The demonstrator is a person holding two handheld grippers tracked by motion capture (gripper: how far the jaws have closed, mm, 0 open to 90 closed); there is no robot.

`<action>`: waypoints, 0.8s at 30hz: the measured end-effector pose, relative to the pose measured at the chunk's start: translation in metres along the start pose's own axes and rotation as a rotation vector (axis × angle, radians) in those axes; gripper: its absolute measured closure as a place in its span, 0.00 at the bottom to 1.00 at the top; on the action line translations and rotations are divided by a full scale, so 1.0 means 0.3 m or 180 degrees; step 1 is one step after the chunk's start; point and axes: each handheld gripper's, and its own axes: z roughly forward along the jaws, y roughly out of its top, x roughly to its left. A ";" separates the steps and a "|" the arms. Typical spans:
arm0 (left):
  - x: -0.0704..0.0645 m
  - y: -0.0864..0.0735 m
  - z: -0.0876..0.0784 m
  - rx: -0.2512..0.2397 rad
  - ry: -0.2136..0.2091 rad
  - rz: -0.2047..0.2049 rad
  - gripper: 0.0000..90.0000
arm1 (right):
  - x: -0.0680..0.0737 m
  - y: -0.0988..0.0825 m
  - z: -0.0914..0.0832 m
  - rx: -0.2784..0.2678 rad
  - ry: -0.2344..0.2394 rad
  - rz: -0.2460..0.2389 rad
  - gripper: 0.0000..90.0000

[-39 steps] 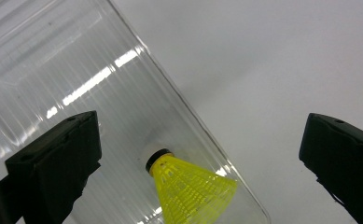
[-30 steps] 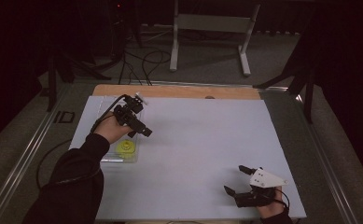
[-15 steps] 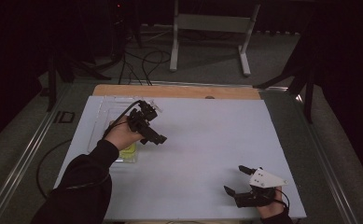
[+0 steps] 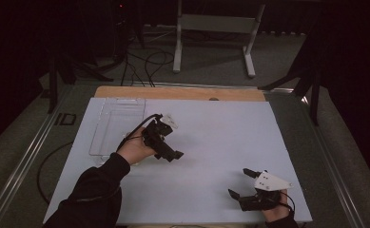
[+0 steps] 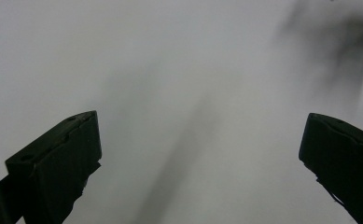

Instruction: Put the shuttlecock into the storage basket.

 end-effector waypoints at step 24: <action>-0.114 -0.207 0.029 -0.0123 -0.0167 0.0032 0.00 | 0.000 0.000 0.002 0.0009 0.0004 0.0019 0.12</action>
